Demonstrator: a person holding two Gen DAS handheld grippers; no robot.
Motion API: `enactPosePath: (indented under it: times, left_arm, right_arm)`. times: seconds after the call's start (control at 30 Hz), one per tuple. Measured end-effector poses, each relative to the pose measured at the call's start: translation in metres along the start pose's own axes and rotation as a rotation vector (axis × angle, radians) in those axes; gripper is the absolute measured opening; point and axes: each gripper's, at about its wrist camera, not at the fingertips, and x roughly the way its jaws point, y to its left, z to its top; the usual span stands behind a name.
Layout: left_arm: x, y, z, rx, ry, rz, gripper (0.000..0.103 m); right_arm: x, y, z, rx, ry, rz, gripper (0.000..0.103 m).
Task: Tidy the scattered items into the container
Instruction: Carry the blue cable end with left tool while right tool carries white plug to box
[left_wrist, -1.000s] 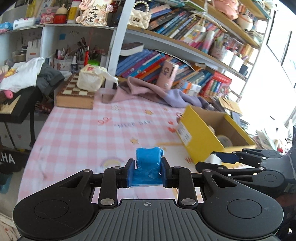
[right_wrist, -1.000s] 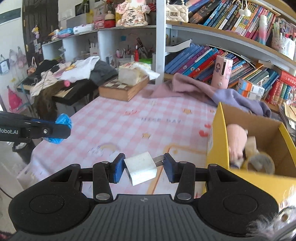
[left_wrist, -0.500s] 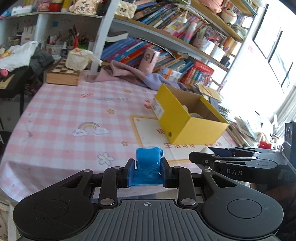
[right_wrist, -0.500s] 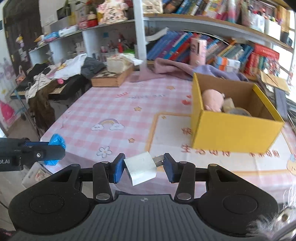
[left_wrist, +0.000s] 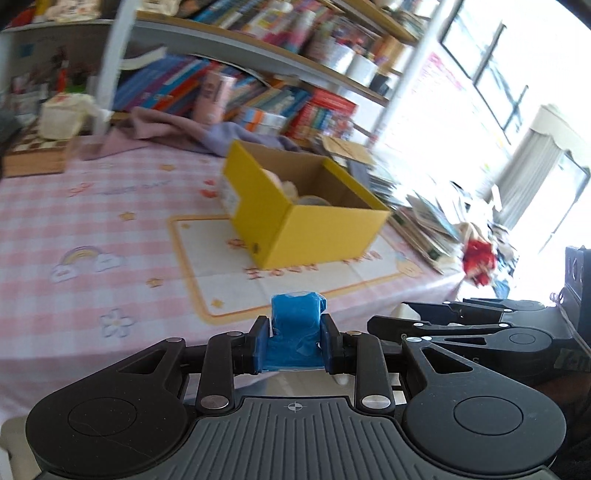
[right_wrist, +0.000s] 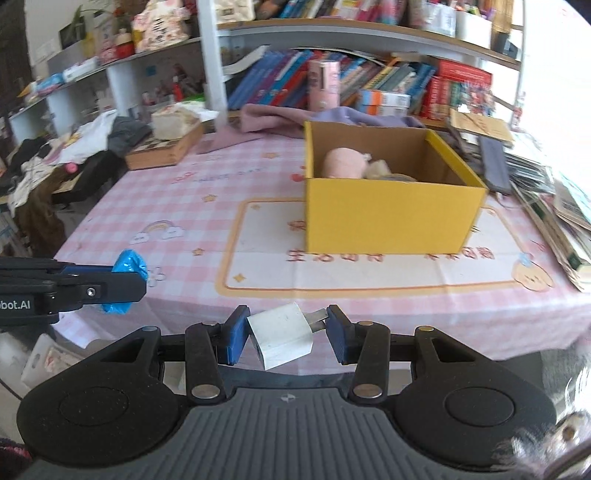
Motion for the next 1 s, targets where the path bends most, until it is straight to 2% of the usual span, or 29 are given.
enactPosePath:
  times: [0.27, 0.63, 0.8, 1.0]
  left_arm:
    - [0.027, -0.027, 0.010, 0.091, 0.041, -0.089, 0.027]
    - [0.067, -0.053, 0.024, 0.145, 0.092, -0.190, 0.027]
    - [0.084, -0.063, 0.030, 0.167, 0.111, -0.212, 0.027]
    - [0.099, -0.065, 0.044, 0.178, 0.099, -0.195, 0.027]
  right_arm:
    - [-0.008, -0.027, -0.006, 0.078, 0.000, -0.072, 0.043]
    - [-0.012, -0.066, -0.008, 0.152, 0.019, -0.163, 0.043]
    - [-0.008, -0.084, -0.007, 0.182, 0.025, -0.184, 0.043]
    - [0.002, -0.100, 0.001, 0.190, 0.008, -0.177, 0.043]
